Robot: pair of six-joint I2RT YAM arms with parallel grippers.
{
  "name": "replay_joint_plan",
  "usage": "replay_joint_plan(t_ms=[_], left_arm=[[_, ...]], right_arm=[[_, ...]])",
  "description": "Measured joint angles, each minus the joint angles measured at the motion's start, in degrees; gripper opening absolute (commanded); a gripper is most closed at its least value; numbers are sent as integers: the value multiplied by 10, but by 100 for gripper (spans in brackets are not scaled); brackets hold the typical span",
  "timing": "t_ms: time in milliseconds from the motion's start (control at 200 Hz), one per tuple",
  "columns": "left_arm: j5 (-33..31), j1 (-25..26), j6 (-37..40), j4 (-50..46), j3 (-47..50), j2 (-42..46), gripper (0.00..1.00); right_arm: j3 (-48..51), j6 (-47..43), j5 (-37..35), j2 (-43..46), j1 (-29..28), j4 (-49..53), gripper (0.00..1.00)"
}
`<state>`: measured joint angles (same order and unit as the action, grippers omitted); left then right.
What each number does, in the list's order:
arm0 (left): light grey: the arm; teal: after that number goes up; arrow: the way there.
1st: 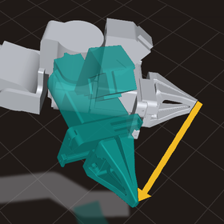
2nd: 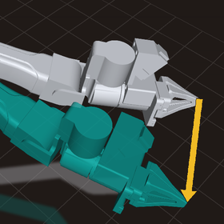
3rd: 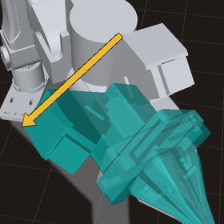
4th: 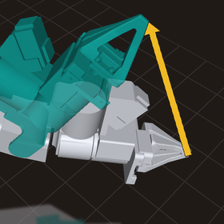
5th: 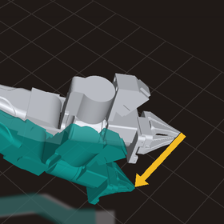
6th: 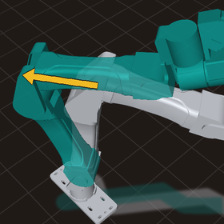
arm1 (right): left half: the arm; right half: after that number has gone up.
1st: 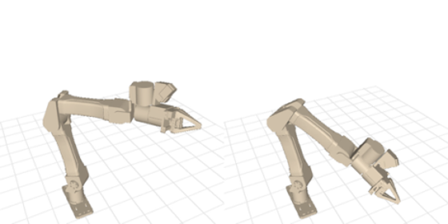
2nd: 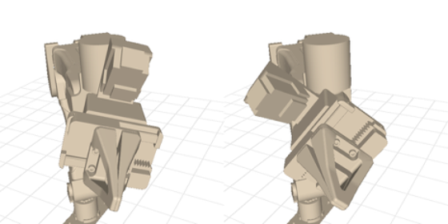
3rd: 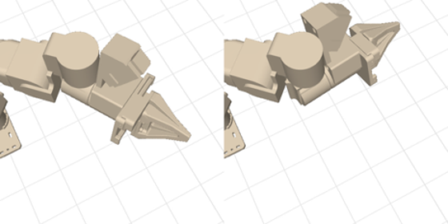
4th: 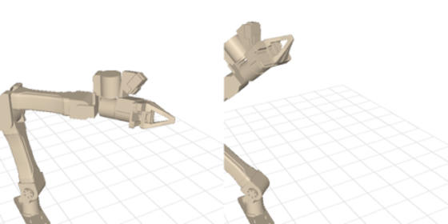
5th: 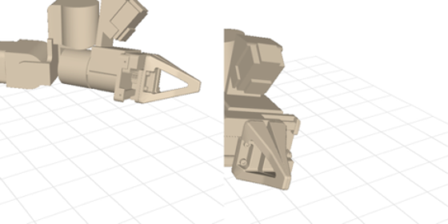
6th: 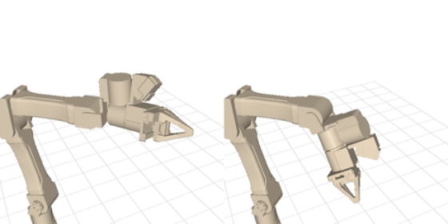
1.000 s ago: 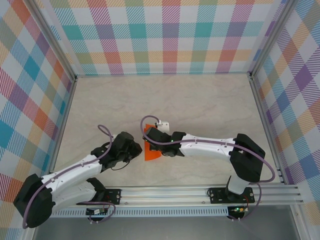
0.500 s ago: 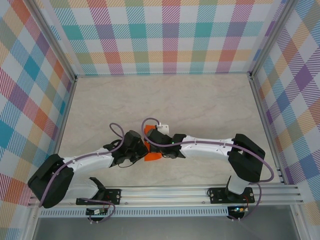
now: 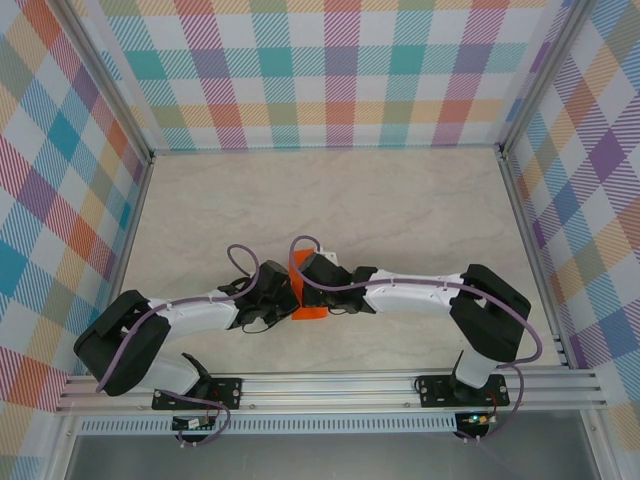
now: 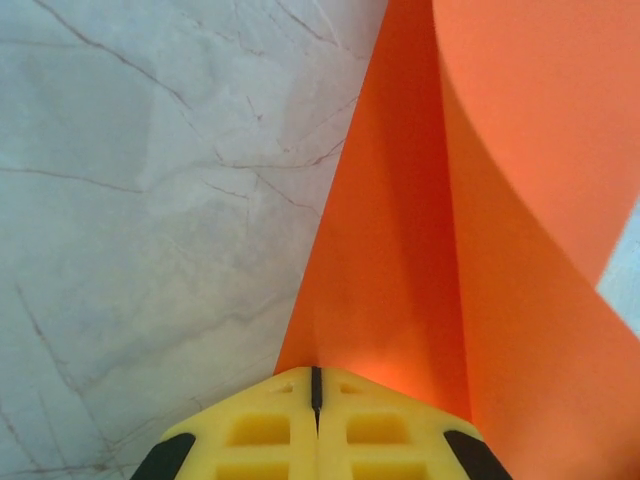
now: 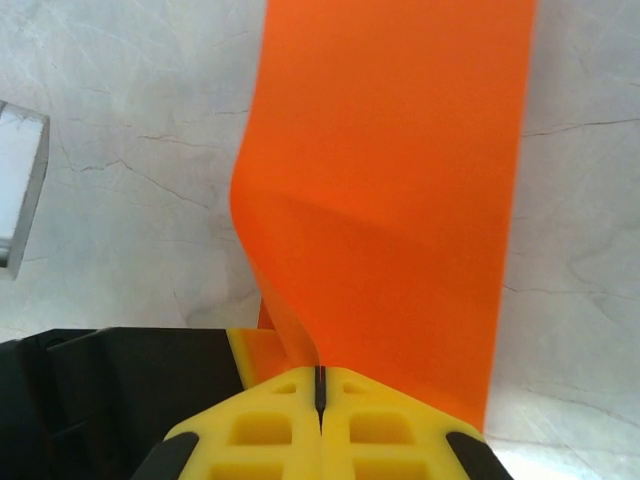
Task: Fold a paper plane with a square sheet of paper (pick it up from the middle)
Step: Fold the triangle a second time at the center of the table.
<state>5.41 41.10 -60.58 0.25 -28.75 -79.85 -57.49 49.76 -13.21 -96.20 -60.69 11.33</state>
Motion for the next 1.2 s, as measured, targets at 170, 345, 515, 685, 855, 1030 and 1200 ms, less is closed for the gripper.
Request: replay_joint_plan(t_ms=[170, 345, 515, 685, 855, 1030, 1200], left_arm=[[-2, 0, 4, -2, 0, 0, 4], [-5, 0, 14, -14, -6, 0, 4], [-10, 0, 22, -32, -14, 0, 5], [-12, 0, 30, -42, -17, 0, 4], [-15, 0, 32, -48, -19, 0, 4], [-16, 0, 34, -55, -23, 0, 4], [-16, 0, 35, -62, -26, -1, 4]], right_arm=[[18, -32, 57, -5, 31, -25, 0], [31, -61, 128, -6, 67, -66, 0], [66, -79, 210, -8, 103, -120, 0], [79, -99, 293, -24, 133, -164, 2], [96, -111, 351, -27, 163, -195, 3], [100, -131, 400, -40, 189, -210, 3], [103, -149, 426, -57, 205, -224, 4]])
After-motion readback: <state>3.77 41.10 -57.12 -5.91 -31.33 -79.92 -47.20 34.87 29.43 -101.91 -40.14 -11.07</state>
